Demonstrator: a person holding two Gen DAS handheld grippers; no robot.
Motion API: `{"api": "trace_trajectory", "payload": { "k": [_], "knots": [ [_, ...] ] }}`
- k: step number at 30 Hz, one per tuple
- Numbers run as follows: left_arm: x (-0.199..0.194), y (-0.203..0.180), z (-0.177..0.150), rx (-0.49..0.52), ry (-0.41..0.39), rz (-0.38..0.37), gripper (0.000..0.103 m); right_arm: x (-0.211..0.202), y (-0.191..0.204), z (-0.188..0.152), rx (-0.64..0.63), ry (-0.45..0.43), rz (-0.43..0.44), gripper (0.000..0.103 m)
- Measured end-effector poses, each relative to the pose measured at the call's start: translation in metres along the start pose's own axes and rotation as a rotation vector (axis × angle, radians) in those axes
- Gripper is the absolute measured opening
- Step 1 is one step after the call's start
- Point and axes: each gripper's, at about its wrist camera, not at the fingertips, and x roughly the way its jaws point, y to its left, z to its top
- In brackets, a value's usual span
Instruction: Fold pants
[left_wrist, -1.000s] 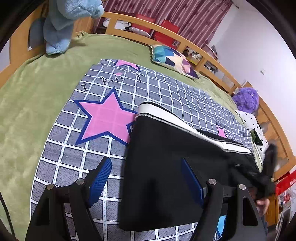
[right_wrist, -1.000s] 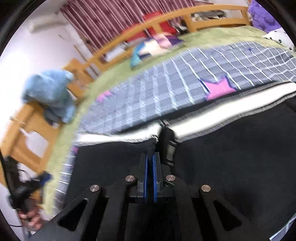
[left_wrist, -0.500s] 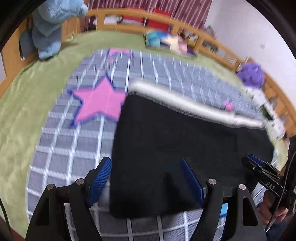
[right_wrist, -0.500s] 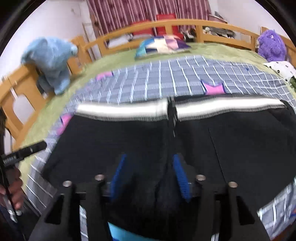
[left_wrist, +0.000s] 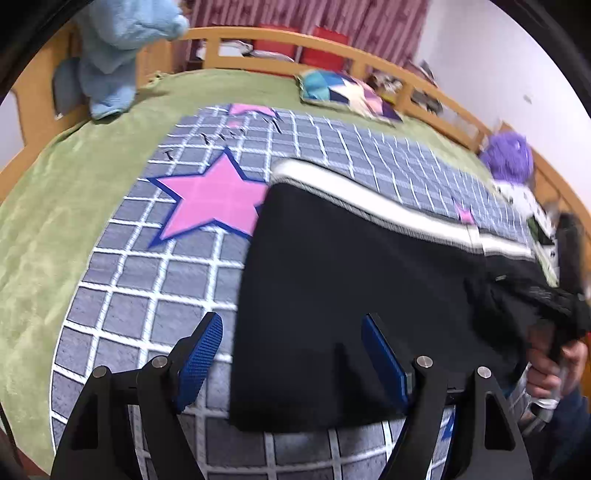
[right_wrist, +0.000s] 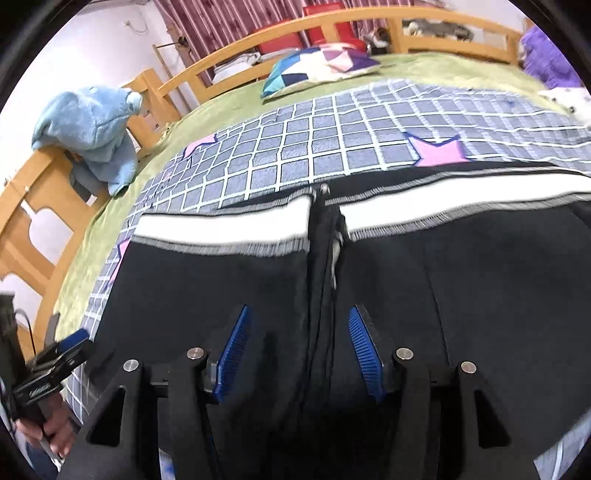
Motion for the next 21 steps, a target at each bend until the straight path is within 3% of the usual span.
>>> {"api": "trace_trajectory", "payload": {
  "k": [2, 3, 4, 6, 8, 13, 15, 18, 21],
  "knots": [
    [0.003, 0.006, 0.002, -0.017, -0.007, -0.005, 0.076, 0.033, -0.01, 0.012, 0.037, 0.07, -0.016, 0.06],
    [0.004, 0.01, 0.002, -0.026, -0.008, -0.003, 0.076, 0.043, -0.014, 0.014, 0.052, 0.094, 0.001, 0.055],
    [0.006, 0.013, 0.002, -0.033, -0.005, 0.0, 0.076, 0.04, -0.011, 0.016, 0.033, 0.064, 0.014, 0.014],
    [0.01, 0.017, 0.002, -0.044, 0.003, 0.003, 0.076, 0.026, -0.005, 0.022, -0.031, 0.011, 0.038, 0.015],
    [0.014, 0.018, 0.002, -0.05, 0.012, -0.012, 0.076, 0.006, -0.014, 0.032, 0.029, -0.063, 0.132, 0.015],
    [0.018, 0.0, 0.006, -0.003, 0.044, -0.043, 0.076, 0.042, -0.011, 0.015, -0.062, 0.089, -0.005, 0.026],
    [0.009, -0.011, 0.01, 0.022, 0.031, -0.054, 0.076, 0.023, -0.01, 0.011, -0.054, 0.05, -0.025, 0.034],
    [-0.003, -0.027, 0.015, 0.045, 0.006, -0.061, 0.076, -0.029, -0.002, 0.0, -0.048, -0.045, -0.026, 0.034],
    [-0.002, -0.038, 0.002, 0.073, 0.014, -0.034, 0.076, -0.074, 0.027, -0.024, -0.152, -0.131, -0.008, 0.043]
  ]
}}
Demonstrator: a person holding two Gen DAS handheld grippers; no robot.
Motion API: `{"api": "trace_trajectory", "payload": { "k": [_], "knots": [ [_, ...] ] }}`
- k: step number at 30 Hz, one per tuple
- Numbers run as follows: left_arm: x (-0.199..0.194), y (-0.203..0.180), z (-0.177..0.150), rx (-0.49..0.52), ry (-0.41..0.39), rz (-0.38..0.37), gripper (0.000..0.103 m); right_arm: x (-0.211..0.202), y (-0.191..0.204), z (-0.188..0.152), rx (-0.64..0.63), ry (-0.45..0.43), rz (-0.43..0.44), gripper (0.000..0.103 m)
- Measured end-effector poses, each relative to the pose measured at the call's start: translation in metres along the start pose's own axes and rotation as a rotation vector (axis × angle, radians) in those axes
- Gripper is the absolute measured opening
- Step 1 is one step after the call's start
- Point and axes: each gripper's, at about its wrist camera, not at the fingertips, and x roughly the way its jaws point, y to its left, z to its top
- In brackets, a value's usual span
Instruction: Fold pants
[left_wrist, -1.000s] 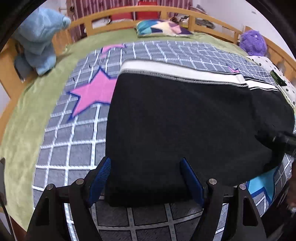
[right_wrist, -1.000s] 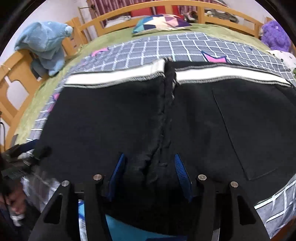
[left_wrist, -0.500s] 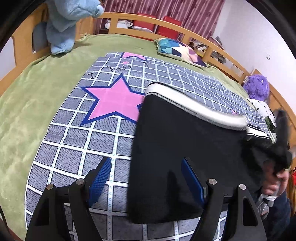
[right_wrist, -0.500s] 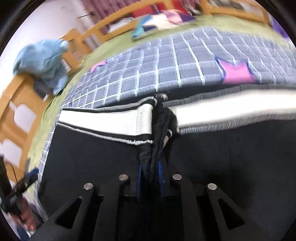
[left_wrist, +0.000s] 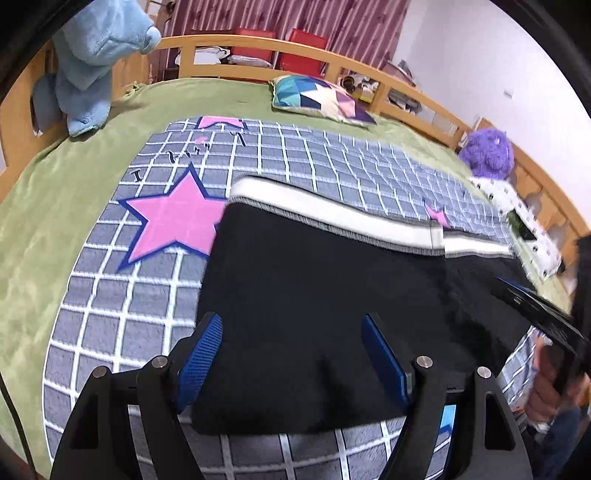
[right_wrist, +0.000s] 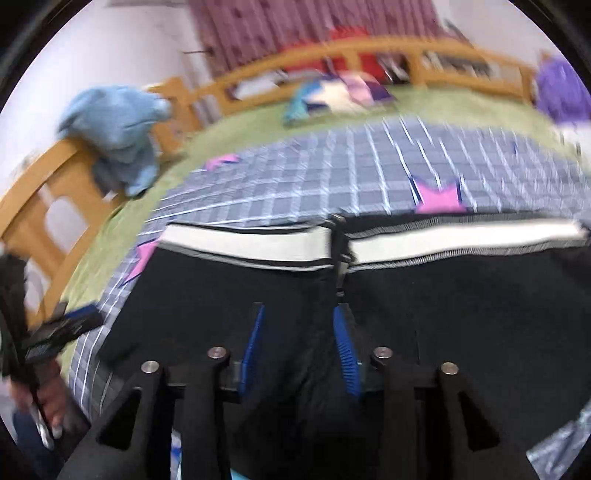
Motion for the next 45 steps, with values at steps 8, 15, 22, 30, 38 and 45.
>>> {"api": "trace_trajectory", "payload": {
  "k": [8, 15, 22, 30, 38, 45],
  "knots": [
    [0.013, -0.013, -0.05, 0.095, 0.052, 0.095, 0.076, 0.01, 0.016, -0.09, -0.036, 0.124, -0.08, 0.044],
    [-0.004, 0.02, -0.042, -0.059, -0.004, 0.022, 0.075, -0.024, -0.008, -0.089, 0.097, 0.03, -0.049, 0.046],
    [-0.009, 0.055, -0.034, -0.161, -0.042, 0.007, 0.075, -0.032, -0.027, -0.085, 0.145, -0.037, -0.167, 0.045],
    [-0.002, 0.062, -0.013, -0.174, -0.013, 0.067, 0.071, -0.073, -0.056, -0.055, 0.171, -0.104, -0.213, 0.048],
    [0.02, 0.051, 0.028, -0.121, 0.016, 0.025, 0.071, -0.123, -0.179, -0.039, 0.337, -0.136, -0.369, 0.073],
    [0.055, 0.051, 0.057, -0.081, 0.069, -0.019, 0.07, -0.081, -0.281, -0.073, 0.626, -0.026, -0.206, 0.072]
  ]
}}
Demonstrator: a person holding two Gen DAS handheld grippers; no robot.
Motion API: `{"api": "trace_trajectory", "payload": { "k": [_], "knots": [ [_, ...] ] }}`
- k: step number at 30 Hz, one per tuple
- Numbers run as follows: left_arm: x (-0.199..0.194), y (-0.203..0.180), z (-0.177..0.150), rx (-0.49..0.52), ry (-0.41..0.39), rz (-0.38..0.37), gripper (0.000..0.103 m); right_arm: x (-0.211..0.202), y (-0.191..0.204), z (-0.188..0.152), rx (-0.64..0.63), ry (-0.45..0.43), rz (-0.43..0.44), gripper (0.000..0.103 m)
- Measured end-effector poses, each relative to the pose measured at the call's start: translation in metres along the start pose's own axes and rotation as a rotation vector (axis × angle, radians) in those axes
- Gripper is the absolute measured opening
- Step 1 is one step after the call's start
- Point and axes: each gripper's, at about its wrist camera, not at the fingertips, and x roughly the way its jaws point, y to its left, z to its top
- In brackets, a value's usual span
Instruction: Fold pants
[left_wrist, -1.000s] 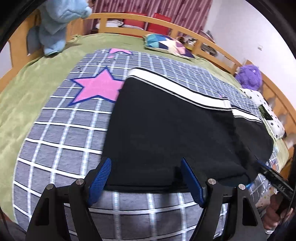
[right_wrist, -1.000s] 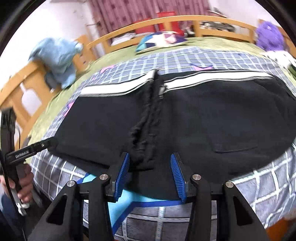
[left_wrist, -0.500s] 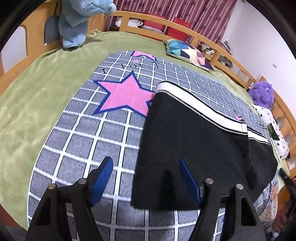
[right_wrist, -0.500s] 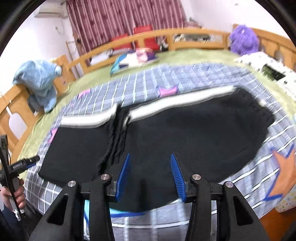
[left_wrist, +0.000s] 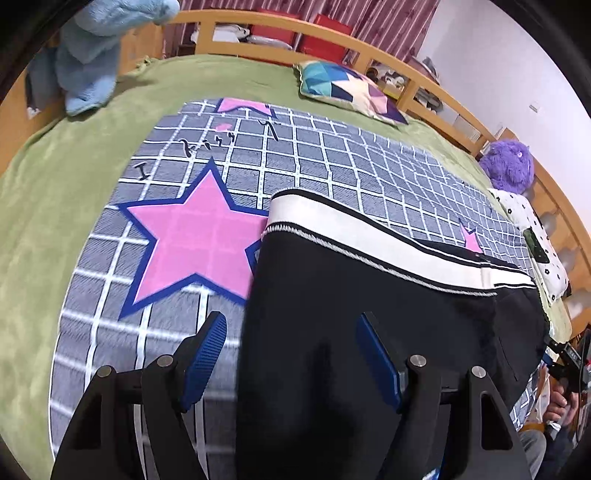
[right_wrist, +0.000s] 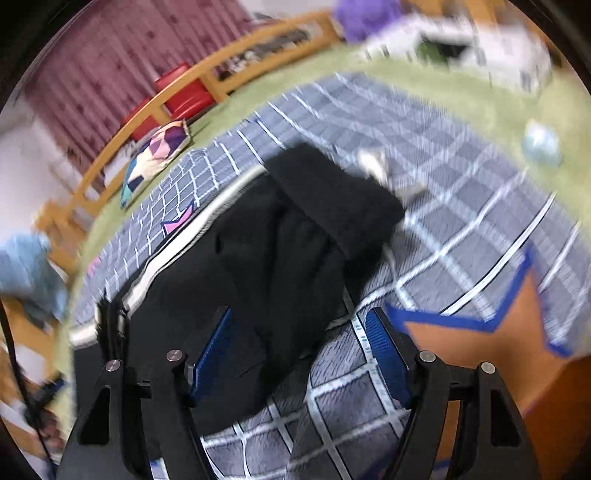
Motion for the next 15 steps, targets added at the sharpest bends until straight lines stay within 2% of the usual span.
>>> {"api": "trace_trajectory", "payload": {
  "k": [2, 5, 8, 10, 12, 13, 14, 15],
  "knots": [
    [0.011, 0.0, 0.005, 0.025, 0.021, -0.005, 0.067, 0.014, -0.012, 0.004, 0.049, -0.001, 0.048, 0.071],
    [0.031, 0.003, 0.011, 0.052, 0.059, -0.02, 0.067, 0.029, -0.016, 0.012, 0.048, -0.044, 0.059, 0.071],
    [0.054, 0.011, 0.014, 0.0, 0.119, -0.129, 0.067, 0.042, -0.022, 0.022, 0.089, -0.087, 0.08, 0.068],
    [0.061, 0.011, 0.017, -0.018, 0.108, -0.165, 0.064, 0.049, -0.022, 0.027, 0.117, -0.091, 0.085, 0.063],
    [0.064, 0.009, 0.02, -0.021, 0.104, -0.155, 0.037, 0.052, -0.017, 0.03, 0.109, -0.087, 0.045, 0.054],
    [0.063, 0.01, 0.021, -0.041, 0.104, -0.162, 0.029, 0.05, -0.011, 0.03, 0.104, -0.088, 0.015, 0.048],
    [0.061, 0.012, 0.023, -0.065, 0.105, -0.194, 0.014, 0.045, -0.005, 0.03, 0.099, -0.096, 0.0, 0.043],
    [0.055, 0.013, 0.025, -0.079, 0.099, -0.233, 0.012, 0.035, 0.01, 0.031, 0.067, -0.121, -0.026, 0.04]
  ]
}}
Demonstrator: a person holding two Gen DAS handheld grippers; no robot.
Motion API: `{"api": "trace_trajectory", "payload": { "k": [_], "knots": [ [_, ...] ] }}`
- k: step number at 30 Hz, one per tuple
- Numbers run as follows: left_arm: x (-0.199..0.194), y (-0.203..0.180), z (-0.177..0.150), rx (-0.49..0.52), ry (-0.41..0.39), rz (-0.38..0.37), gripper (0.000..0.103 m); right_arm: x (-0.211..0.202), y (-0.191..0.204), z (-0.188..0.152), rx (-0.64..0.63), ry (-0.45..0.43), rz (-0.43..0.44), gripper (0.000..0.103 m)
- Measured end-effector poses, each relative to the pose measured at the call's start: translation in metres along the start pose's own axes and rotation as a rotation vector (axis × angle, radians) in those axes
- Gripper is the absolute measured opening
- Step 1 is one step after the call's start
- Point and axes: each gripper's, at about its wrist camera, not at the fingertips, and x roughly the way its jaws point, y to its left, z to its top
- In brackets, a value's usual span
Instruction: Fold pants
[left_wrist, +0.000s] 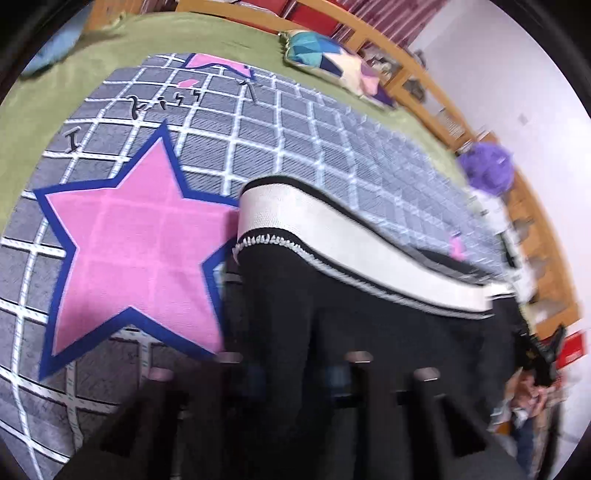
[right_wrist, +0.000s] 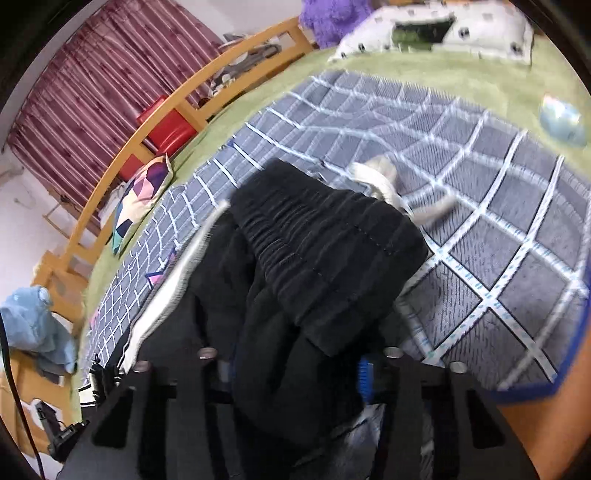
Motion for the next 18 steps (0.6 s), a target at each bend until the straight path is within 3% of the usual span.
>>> {"api": "trace_trajectory", "payload": {
  "k": [3, 8, 10, 13, 17, 18],
  "knots": [
    [-0.028, -0.013, 0.006, 0.016, -0.054, -0.035, 0.011, -0.034, 0.05, 0.01, -0.112, -0.078, -0.015, 0.034],
    [-0.081, -0.021, 0.027, 0.033, -0.115, -0.079, 0.012, -0.083, 0.143, 0.032, -0.211, -0.182, 0.103, 0.033],
    [-0.109, -0.01, 0.034, 0.052, -0.16, -0.004, 0.012, -0.092, 0.169, 0.036, -0.211, -0.183, 0.184, 0.033],
    [-0.133, 0.025, 0.044, 0.023, -0.19, 0.089, 0.012, -0.08, 0.188, 0.029, -0.231, -0.149, 0.216, 0.033],
    [-0.116, 0.072, 0.044, -0.035, -0.143, 0.166, 0.014, 0.001, 0.181, 0.001, -0.224, 0.036, 0.181, 0.036],
    [-0.104, 0.083, 0.043, -0.056, -0.12, 0.189, 0.015, 0.026, 0.174, -0.008, -0.218, 0.087, 0.137, 0.037]
  ]
}}
